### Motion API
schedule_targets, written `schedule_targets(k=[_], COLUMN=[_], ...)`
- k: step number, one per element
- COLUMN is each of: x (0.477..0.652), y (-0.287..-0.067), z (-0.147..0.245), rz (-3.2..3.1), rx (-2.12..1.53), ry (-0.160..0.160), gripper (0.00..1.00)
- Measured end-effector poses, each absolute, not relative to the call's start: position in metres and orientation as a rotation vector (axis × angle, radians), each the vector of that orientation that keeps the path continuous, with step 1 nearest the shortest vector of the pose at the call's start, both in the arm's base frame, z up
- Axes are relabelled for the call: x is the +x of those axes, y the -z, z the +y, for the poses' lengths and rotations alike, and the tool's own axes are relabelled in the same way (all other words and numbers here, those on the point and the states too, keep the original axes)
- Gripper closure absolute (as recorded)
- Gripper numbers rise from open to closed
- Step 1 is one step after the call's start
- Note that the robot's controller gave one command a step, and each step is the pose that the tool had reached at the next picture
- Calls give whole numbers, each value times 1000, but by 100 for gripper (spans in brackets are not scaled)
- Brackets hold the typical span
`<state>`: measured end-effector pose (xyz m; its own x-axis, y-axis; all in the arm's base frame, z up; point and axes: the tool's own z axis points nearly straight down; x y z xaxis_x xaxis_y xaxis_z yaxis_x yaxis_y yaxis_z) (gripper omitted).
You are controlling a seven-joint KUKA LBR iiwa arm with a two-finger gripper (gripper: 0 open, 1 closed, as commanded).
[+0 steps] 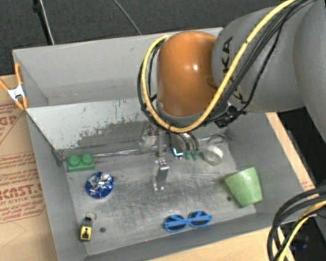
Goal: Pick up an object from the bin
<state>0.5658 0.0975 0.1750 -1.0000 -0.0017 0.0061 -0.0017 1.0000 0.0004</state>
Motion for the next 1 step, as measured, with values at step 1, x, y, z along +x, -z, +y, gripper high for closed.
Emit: schedule_targets(k=[1], x=[575], y=[-73], z=[194], rz=[-3139], rx=[245], ry=[1], gripper=[0])
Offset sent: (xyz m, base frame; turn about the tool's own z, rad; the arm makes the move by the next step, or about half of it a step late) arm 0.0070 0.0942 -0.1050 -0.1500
